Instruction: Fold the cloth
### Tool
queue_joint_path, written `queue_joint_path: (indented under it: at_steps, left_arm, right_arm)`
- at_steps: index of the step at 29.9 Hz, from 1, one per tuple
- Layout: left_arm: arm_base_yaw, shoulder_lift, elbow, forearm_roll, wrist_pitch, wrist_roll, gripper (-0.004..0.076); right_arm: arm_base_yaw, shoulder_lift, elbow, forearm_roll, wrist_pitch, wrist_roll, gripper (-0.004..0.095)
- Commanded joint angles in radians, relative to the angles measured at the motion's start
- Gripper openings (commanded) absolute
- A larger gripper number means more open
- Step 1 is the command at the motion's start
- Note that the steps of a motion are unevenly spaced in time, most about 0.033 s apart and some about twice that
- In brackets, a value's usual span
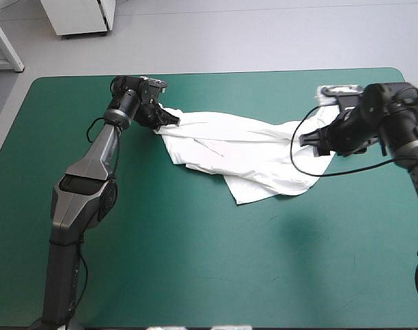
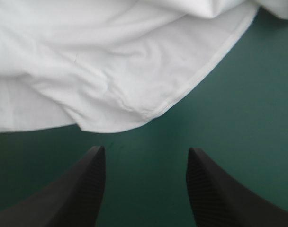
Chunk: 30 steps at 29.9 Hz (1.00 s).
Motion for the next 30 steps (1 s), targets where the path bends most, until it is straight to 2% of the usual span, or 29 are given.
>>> queue_joint_path:
  at_steps: [1, 5, 15, 18, 24, 30]
  left_arm:
    - [0.001, -0.072, -0.033, 0.000, -0.025, -0.003, -0.0009]
    - [0.001, -0.072, -0.033, -0.009, -0.025, -0.004, -0.0009]
    - [0.001, -0.072, -0.033, -0.023, -0.025, -0.007, -0.0009]
    - [0.003, -0.072, -0.033, -0.028, -0.025, -0.007, -0.0009]
    - [0.005, -0.072, -0.033, -0.041, -0.029, -0.004, -0.0009]
    - [0.005, -0.072, -0.033, -0.044, -0.045, -0.004, -0.0009]
  right_arm:
    - [0.096, -0.011, 0.022, -0.044, -0.030, -0.005, 0.0510]
    - [0.118, 0.047, 0.024, -0.030, -0.045, 0.033, 0.0559]
    - [0.105, 0.209, 0.024, -0.046, -0.052, 0.037, 0.0562]
    - [0.105, 0.237, 0.024, -0.081, -0.068, 0.047, 0.0562]
    - [0.092, 0.264, 0.083, -0.072, -0.088, 0.047, 0.0562]
    - [0.092, 0.282, 0.141, -0.065, -0.178, 0.050, 0.0554]
